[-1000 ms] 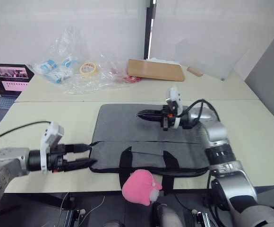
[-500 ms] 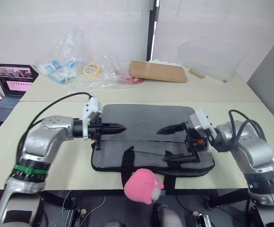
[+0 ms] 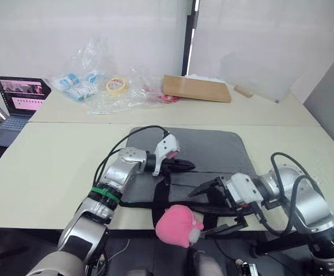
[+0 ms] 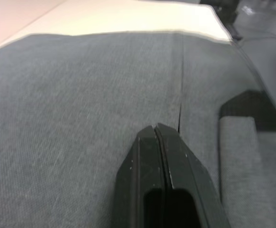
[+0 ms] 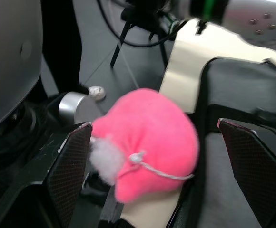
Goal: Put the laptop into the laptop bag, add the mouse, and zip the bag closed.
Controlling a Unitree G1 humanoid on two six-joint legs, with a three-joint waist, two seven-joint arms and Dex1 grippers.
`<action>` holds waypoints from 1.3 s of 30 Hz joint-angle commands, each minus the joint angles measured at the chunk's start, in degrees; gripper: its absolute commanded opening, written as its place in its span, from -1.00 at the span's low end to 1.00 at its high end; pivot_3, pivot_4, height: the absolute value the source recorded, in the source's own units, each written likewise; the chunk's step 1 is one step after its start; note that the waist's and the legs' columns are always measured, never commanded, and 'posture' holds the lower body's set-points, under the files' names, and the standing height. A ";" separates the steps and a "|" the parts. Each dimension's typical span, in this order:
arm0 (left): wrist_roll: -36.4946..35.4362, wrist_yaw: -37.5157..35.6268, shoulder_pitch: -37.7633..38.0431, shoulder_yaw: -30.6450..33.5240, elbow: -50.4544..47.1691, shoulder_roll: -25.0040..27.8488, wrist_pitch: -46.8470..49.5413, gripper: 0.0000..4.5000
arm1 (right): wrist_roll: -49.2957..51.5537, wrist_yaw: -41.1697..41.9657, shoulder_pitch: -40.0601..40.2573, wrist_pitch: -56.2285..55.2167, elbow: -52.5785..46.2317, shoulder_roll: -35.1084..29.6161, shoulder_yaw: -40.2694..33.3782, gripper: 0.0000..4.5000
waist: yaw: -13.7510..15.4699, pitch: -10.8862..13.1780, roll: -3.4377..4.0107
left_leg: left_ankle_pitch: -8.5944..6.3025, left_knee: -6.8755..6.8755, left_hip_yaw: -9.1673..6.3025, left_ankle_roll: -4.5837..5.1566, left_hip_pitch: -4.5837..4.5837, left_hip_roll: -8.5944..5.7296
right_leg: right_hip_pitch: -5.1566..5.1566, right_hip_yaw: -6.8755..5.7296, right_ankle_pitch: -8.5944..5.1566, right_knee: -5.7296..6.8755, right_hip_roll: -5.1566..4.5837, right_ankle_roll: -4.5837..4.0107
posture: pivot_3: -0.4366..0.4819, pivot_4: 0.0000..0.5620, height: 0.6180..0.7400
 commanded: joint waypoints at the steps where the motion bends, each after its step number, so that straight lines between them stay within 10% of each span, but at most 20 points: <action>1: 6.80 0.53 2.38 -3.95 5.38 1.39 -2.84 -1.00 | -4.49 0.67 0.54 -9.11 -0.57 0.44 2.18 0.98 | 0.36 -0.03 -0.01 | -0.02 0.01 0.00 0.03 0.12 -0.01 | 0.13 0.01 0.00 -0.01 -0.02 0.00 | -0.05 -0.47 1.00; 18: 4.77 -0.62 6.48 -0.19 -0.54 2.77 0.11 -1.00 | -18.04 -4.12 -2.14 -30.09 11.72 5.08 11.67 0.98 | -0.31 -0.15 -0.16 | -0.11 -0.03 -0.08 0.20 0.87 0.17 | 0.93 0.16 -0.14 -0.32 0.14 0.08 | -0.05 -0.47 1.00; 31: 5.25 -1.12 8.51 -0.45 -4.02 3.78 1.73 -1.00 | -13.31 -7.03 -4.71 -28.16 12.03 6.68 9.07 -0.92 | -0.49 -0.16 -0.15 | -0.12 -0.09 -0.15 0.20 0.86 0.18 | 0.87 0.15 -0.14 -0.32 0.14 0.09 | -0.05 -0.47 1.00; 39: 6.08 -0.63 10.30 -1.01 -2.71 4.21 1.01 -1.00 | -4.14 -7.40 1.81 -16.27 0.67 -2.59 2.69 -0.98 | -0.01 -0.17 -0.13 | -0.15 -0.10 -0.16 0.25 0.81 0.15 | 0.86 0.12 -0.14 -0.38 0.09 0.08 | -0.05 -0.47 1.00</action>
